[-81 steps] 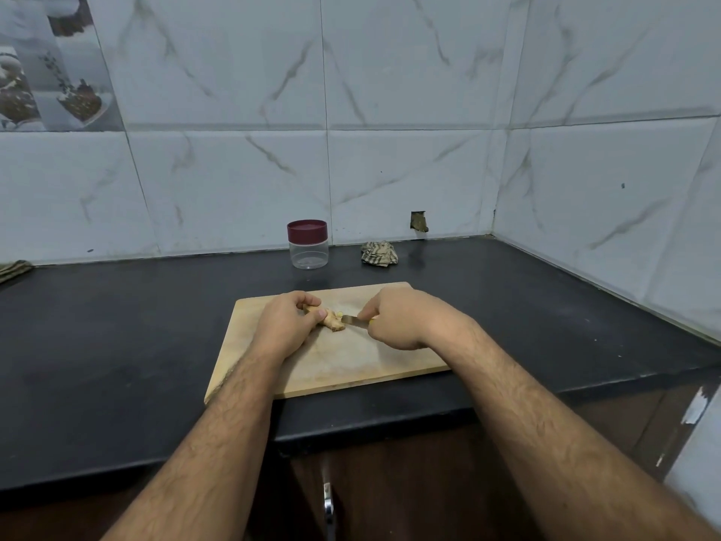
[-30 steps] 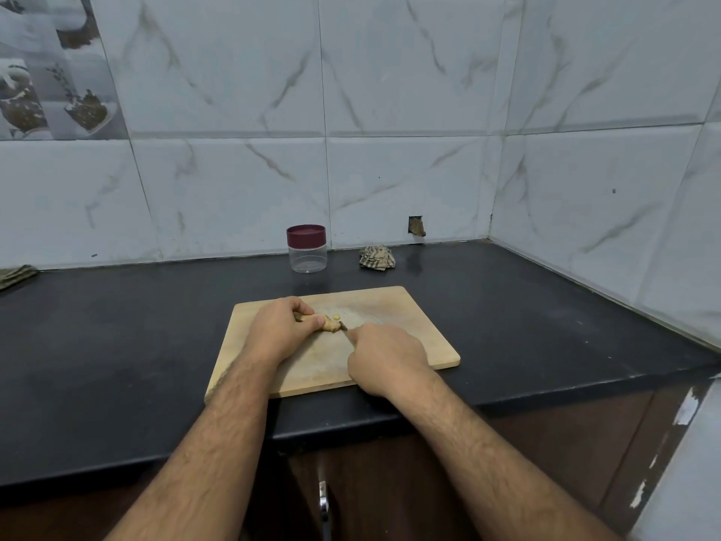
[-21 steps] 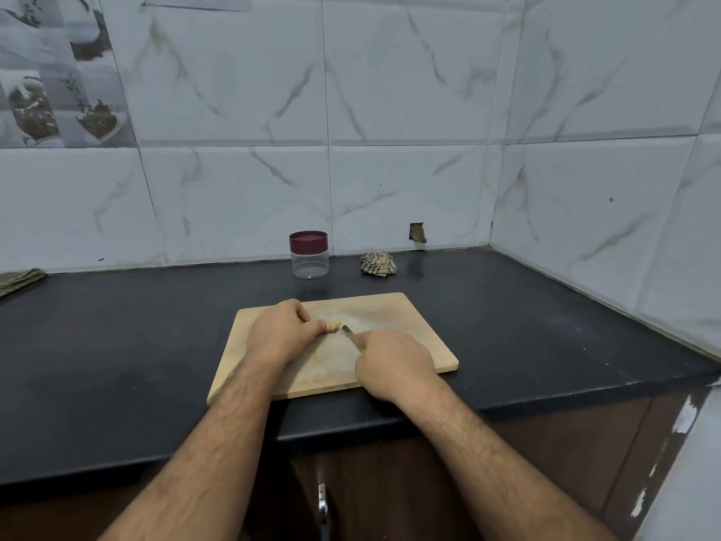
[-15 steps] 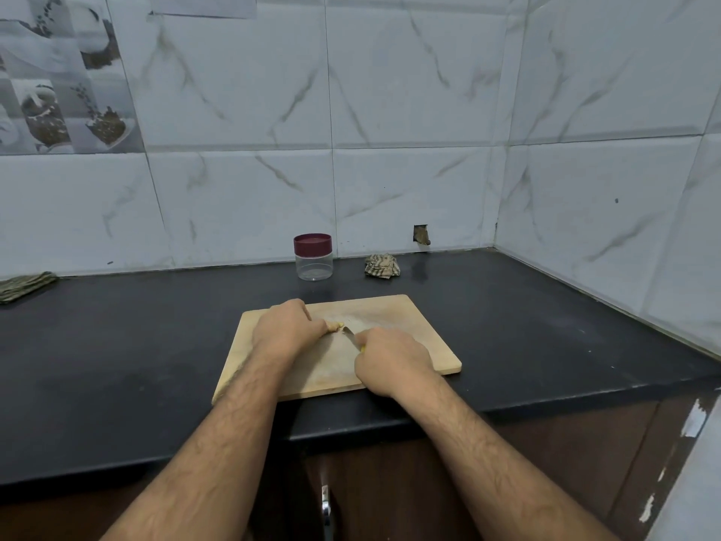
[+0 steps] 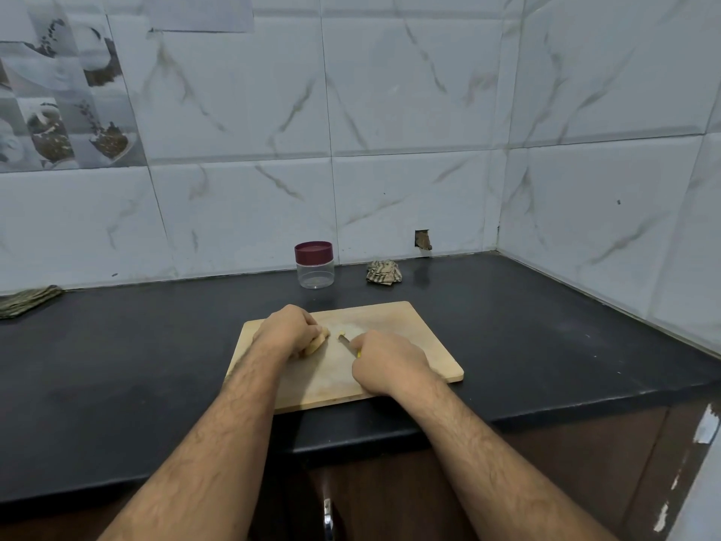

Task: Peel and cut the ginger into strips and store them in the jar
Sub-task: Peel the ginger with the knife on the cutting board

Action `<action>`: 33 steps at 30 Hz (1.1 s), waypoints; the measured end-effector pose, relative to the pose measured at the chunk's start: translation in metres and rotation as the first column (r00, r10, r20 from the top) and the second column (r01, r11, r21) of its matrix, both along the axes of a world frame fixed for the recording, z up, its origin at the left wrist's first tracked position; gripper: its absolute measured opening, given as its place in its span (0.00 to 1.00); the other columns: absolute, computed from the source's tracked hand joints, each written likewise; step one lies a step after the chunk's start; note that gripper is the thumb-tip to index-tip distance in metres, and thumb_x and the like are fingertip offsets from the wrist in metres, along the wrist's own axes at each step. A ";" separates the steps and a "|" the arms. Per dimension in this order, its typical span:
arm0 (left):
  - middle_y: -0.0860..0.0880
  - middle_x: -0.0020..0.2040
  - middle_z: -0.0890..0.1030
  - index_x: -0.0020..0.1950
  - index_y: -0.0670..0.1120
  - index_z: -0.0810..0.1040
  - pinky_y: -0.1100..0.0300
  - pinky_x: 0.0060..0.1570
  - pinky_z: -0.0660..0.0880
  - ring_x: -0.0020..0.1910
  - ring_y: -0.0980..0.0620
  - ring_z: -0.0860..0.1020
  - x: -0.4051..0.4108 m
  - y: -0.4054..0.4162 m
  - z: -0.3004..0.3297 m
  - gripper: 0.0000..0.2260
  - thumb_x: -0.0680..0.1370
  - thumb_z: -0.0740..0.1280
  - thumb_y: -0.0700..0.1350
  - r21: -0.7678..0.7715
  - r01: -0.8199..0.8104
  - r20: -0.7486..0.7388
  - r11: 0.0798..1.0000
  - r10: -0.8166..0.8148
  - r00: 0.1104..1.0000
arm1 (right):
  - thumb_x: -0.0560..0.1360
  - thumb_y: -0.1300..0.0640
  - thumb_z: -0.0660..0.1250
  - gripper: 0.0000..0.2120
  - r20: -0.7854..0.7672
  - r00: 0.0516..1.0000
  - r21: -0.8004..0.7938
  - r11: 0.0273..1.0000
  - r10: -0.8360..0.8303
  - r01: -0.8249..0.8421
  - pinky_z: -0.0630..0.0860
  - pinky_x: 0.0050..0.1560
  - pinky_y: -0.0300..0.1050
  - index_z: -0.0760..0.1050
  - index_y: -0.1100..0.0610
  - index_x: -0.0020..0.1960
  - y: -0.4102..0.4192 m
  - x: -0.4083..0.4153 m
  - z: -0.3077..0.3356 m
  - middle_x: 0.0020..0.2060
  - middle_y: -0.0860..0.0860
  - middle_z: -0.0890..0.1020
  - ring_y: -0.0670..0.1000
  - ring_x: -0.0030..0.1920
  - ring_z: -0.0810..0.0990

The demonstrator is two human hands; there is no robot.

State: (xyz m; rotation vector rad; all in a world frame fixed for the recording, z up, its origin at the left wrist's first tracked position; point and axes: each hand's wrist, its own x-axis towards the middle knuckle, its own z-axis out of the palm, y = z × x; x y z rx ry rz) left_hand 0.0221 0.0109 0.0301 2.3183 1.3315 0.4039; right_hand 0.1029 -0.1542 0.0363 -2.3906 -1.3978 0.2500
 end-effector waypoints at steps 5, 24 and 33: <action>0.49 0.35 0.81 0.48 0.52 0.83 0.59 0.37 0.76 0.28 0.49 0.75 -0.004 0.006 -0.010 0.09 0.81 0.64 0.49 -0.095 -0.004 0.107 0.995 0.014 0.994 | 0.76 0.61 0.57 0.22 0.006 1.000 0.029 1.000 -0.002 0.001 0.68 0.46 0.44 0.73 0.50 0.67 0.000 -0.001 0.001 0.59 0.51 0.79 0.55 0.58 0.76; 0.50 0.48 0.83 0.43 0.54 0.79 0.57 0.47 0.75 0.50 0.46 0.80 0.000 -0.005 -0.028 0.10 0.79 0.61 0.54 0.072 -0.184 0.146 0.980 0.173 0.974 | 0.76 0.61 0.56 0.18 -0.010 0.999 0.077 0.996 -0.043 0.044 0.71 0.47 0.45 0.76 0.54 0.63 0.035 -0.023 -0.003 0.57 0.54 0.81 0.57 0.57 0.78; 0.50 0.47 0.83 0.44 0.52 0.81 0.58 0.44 0.73 0.49 0.46 0.79 0.000 -0.009 -0.028 0.12 0.80 0.61 0.54 0.101 -0.216 0.143 0.971 0.201 0.969 | 0.77 0.60 0.56 0.19 0.017 0.999 0.074 0.996 -0.044 0.042 0.71 0.45 0.45 0.76 0.52 0.65 0.039 -0.027 -0.004 0.57 0.53 0.81 0.57 0.56 0.79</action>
